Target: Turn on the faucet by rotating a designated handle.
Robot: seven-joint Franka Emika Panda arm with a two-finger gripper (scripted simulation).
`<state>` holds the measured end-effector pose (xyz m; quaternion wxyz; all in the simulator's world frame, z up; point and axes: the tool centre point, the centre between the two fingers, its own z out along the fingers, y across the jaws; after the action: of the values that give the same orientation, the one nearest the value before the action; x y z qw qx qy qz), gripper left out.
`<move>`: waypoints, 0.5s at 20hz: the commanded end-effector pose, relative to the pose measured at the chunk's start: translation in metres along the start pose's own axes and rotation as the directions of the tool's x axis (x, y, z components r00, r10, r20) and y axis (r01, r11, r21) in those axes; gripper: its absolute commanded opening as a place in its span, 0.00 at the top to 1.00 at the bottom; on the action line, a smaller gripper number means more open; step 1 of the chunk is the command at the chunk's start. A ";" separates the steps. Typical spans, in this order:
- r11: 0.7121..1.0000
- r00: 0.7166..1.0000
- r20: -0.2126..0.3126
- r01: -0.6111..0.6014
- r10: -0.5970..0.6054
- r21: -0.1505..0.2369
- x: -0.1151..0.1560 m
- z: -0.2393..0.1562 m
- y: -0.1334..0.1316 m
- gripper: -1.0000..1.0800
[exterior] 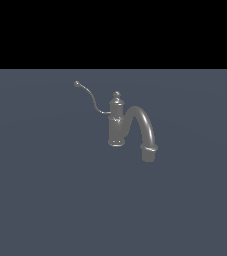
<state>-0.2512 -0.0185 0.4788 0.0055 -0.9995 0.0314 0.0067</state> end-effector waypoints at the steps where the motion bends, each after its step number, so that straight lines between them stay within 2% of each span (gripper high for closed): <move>1: 1.000 1.000 0.000 0.000 0.000 0.000 0.000 0.000 0.000 1.00; 10: 1.000 0.999 -0.037 0.014 -0.015 -0.012 0.013 -0.008 -0.004 1.00</move>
<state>-0.2400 -0.0159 0.4855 0.0004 -0.9996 0.0256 -0.0084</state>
